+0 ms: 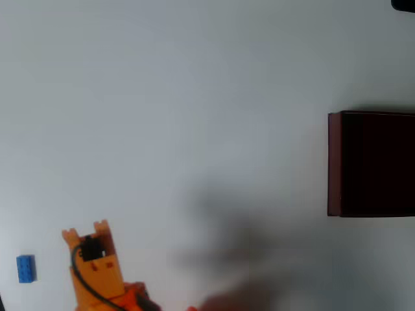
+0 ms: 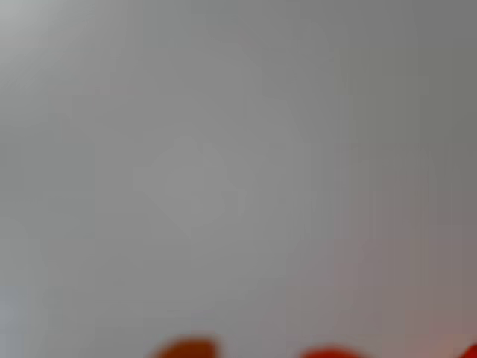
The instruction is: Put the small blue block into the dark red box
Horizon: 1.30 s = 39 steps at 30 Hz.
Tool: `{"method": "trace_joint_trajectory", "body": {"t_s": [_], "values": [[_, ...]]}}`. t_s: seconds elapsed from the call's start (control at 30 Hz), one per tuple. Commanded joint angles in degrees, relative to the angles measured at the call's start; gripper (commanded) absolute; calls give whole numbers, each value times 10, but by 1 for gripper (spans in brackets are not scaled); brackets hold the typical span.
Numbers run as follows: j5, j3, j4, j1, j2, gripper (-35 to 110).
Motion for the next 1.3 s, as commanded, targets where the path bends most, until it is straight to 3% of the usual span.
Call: {"method": "trace_joint_trajectory", "body": {"t_s": [0.0, 0.07, 0.5, 0.9, 1.27], "values": [[102, -62, 28, -69, -49, 18], [156, -94, 33, -102, -96, 23], [417, -335, 29, -229, -385, 22], [438, -425, -62, -223, -542, 23], [454, -556, -44, -236, -679, 23]]}}
